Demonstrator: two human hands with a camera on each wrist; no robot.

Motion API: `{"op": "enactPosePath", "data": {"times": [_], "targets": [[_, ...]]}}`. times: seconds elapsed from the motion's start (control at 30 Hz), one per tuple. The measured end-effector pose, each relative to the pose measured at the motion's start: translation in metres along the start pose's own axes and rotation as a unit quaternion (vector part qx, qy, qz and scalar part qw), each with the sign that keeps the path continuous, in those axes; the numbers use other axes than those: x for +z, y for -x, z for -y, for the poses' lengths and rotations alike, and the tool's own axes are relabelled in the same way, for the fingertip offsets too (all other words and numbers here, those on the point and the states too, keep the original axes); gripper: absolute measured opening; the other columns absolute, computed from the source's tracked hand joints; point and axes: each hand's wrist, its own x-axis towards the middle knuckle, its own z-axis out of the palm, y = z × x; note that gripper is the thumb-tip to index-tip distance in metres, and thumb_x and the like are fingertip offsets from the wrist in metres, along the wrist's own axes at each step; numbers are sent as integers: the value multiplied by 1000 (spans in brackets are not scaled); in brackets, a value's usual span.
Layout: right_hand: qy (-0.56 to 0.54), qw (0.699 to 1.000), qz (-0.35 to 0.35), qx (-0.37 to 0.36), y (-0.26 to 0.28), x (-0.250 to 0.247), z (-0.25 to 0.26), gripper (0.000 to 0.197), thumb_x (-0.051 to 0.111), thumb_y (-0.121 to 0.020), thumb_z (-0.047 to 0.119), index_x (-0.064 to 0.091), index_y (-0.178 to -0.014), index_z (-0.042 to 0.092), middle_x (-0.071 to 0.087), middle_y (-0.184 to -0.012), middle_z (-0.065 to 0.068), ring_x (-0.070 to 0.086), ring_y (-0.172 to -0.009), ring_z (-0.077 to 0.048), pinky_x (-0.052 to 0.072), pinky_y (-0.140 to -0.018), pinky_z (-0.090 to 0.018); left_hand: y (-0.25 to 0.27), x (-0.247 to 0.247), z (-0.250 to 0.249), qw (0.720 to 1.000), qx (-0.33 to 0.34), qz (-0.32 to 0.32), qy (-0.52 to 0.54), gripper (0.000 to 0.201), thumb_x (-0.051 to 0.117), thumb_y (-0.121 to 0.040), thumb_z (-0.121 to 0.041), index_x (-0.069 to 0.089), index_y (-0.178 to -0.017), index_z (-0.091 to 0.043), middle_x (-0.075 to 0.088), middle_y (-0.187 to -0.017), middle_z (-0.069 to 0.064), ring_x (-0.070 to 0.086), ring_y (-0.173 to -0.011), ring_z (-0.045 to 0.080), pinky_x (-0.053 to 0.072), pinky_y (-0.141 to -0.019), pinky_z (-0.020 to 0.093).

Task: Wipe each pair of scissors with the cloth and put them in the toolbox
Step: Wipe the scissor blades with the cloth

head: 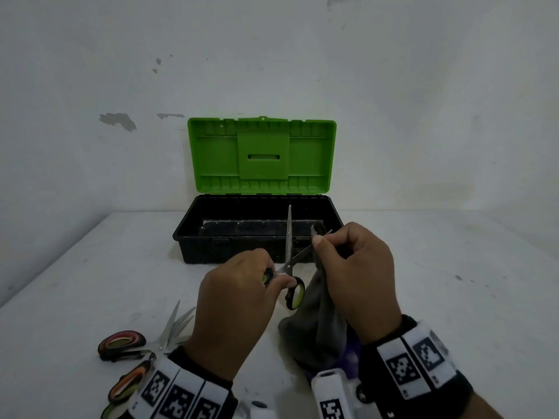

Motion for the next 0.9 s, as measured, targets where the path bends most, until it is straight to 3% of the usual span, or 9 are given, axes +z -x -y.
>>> {"op": "enactPosePath", "data": {"times": [0.1,0.3,0.43,0.53,0.67,0.77,0.9], "targets": [[-9,1000,24,-1,9,3,3,19,73,-87,15,67,-70,13,66,-63,7,62,-66,-7,44,-55,-8,0,1,2,1000,9,-1,-1,33,74,-71,-40,57,-63,-13,48,-53,-6,36,-45,3,43,-41,20],[-28,999,-16,17,1,0,-2,20,73,-87,15,66,-68,13,66,-62,6,62,-64,-6,43,-55,-10,-1,2,2,1000,24,-9,-7,35,74,-75,-41,56,-63,-13,47,-53,-6,36,-46,3,42,-43,20],[-26,1000,6,6,4,1,1,19,73,-87,15,68,-69,12,66,-63,6,62,-65,-7,44,-56,-9,-2,-1,4,999,37,-14,-11,38,63,-79,-48,56,-63,-14,47,-53,-6,37,-45,4,42,-43,19],[-39,998,-28,29,-3,-1,-4,20,74,-87,16,67,-68,14,67,-64,6,62,-65,-7,45,-56,-10,-2,0,3,999,44,-9,-16,37,70,-78,-43,56,-62,-12,48,-52,-4,39,-44,7,45,-42,23],[-31,999,22,-1,10,3,5,18,73,-87,14,68,-71,12,67,-63,4,62,-63,-7,44,-55,-8,-2,-4,5,999,39,-12,-21,39,61,-79,-48,56,-62,-13,47,-53,-5,37,-44,5,41,-42,18],[-53,998,6,28,4,2,1,20,74,-86,13,67,-68,10,66,-62,2,60,-58,-3,43,-53,-8,-2,-4,6,999,38,4,-27,40,58,-80,-49,56,-63,-13,48,-53,-5,39,-43,6,45,-41,24],[-37,999,-7,20,5,3,0,21,73,-87,14,66,-68,12,65,-62,5,60,-62,-5,43,-55,-8,-3,-5,4,999,26,8,-26,39,66,-79,-47,56,-63,-13,48,-53,-5,38,-44,5,44,-41,22]]}}
